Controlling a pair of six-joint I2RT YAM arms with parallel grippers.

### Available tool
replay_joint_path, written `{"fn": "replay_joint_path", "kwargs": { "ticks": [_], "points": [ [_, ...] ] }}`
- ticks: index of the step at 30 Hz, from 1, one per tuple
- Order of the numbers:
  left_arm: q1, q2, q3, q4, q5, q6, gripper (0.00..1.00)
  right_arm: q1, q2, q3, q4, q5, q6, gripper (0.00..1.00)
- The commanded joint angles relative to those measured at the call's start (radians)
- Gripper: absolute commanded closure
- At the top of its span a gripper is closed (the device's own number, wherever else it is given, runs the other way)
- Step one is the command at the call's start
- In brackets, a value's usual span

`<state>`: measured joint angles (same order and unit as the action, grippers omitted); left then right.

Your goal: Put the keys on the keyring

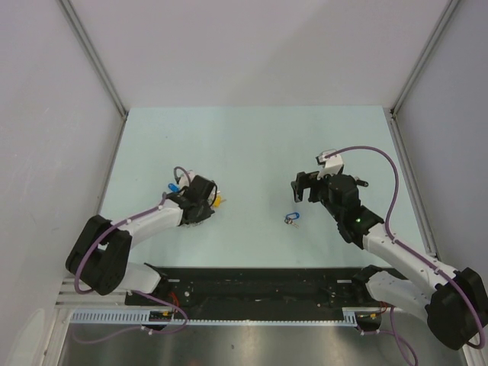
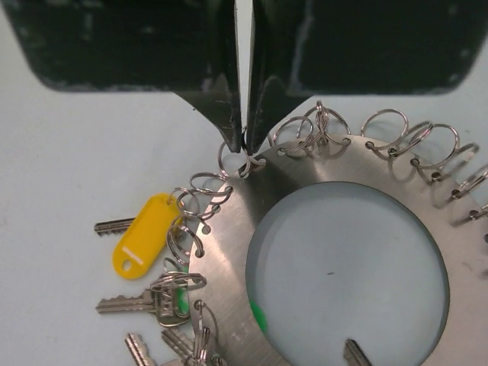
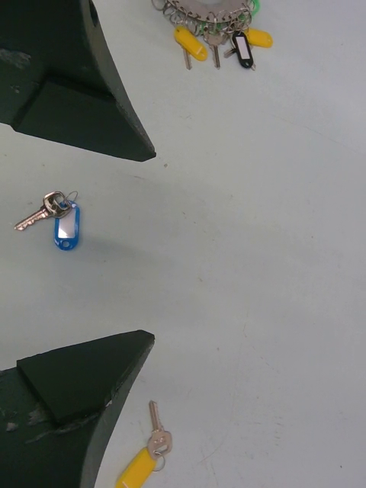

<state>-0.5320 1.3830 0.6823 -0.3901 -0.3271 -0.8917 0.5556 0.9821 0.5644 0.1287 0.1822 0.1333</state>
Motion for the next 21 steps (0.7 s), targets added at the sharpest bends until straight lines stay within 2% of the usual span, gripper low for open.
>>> {"fn": "replay_joint_path", "kwargs": {
  "ticks": [1, 7, 10, 13, 14, 17, 21],
  "points": [
    [-0.045, -0.007, 0.008, 0.011, 0.017, -0.055, 0.99, -0.005, 0.004, 0.0, 0.046, -0.009, -0.015, 0.01],
    [-0.094, -0.032, 0.01, 0.026, 0.048, -0.105, 1.0, -0.005, 0.007, 0.0, 0.048, -0.015, -0.02, 0.02],
    [-0.103, -0.022, 0.036, 0.013, 0.065, -0.095, 0.92, -0.005, 0.01, 0.0, 0.048, -0.024, -0.021, 0.02],
    [-0.108, -0.039, 0.072, -0.03, 0.057, -0.041, 0.79, -0.005, 0.006, 0.0, 0.046, -0.03, -0.024, 0.02],
    [-0.108, -0.045, 0.092, -0.044, 0.05, -0.017, 0.72, -0.006, 0.006, 0.0, 0.046, -0.03, -0.023, 0.02],
    [-0.108, -0.062, 0.153, -0.102, 0.034, 0.161, 0.58, -0.005, 0.0, 0.0, 0.043, -0.038, -0.027, 0.02],
    [-0.108, -0.021, 0.258, -0.238, 0.043, 0.512, 0.53, 0.0, 0.0, 0.0, 0.046, -0.069, -0.035, 0.02]
  ]
}}
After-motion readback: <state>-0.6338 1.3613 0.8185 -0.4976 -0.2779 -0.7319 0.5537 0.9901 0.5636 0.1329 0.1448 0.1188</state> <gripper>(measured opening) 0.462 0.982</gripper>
